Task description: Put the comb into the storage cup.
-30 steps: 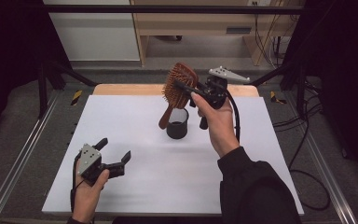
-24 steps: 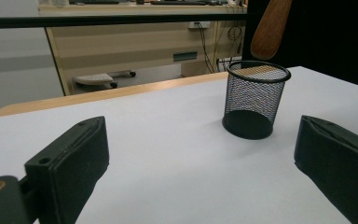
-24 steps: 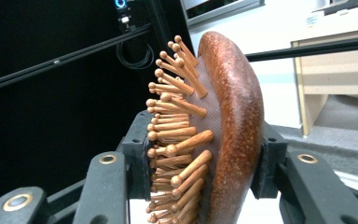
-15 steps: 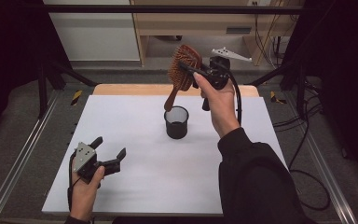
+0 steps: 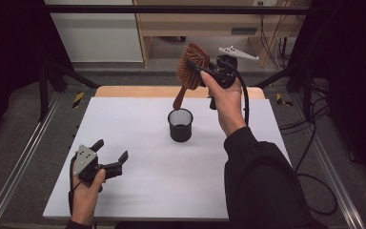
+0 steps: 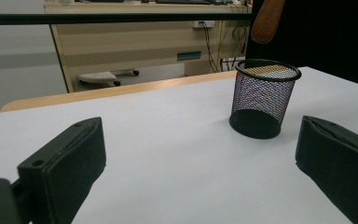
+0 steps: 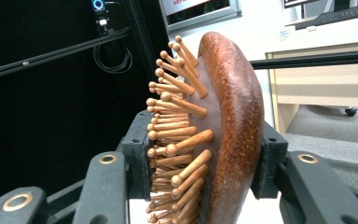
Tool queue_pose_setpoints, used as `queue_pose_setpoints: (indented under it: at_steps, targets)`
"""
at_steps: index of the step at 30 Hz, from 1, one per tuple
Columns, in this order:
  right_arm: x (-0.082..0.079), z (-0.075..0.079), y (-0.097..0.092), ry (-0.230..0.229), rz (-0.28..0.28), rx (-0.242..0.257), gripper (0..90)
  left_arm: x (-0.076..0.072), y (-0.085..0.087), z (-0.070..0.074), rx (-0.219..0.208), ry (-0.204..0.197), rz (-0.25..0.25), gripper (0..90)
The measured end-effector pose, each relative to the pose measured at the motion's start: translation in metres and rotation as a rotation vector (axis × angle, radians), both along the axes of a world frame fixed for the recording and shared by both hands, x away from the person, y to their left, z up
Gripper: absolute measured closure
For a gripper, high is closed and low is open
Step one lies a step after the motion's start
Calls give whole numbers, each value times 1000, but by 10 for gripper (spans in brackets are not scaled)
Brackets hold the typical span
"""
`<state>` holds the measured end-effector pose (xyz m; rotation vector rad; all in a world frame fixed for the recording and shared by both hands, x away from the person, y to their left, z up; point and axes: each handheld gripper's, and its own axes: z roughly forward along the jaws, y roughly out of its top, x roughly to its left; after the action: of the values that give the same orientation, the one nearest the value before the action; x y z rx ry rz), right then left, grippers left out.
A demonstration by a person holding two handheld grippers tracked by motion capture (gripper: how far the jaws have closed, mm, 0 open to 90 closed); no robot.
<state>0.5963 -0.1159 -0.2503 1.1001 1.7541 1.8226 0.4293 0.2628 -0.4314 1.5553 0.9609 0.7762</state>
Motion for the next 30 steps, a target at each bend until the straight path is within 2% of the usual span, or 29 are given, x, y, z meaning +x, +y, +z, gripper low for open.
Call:
queue_pose_setpoints:
  at_steps: [23,30]
  targets:
    - [3,-4,-5,9,-3,-36,515,0,0,0,3,2,-3,18]
    - [2,-11,-4,25,11,-46,514,0,0,0,2,2,-7,18]
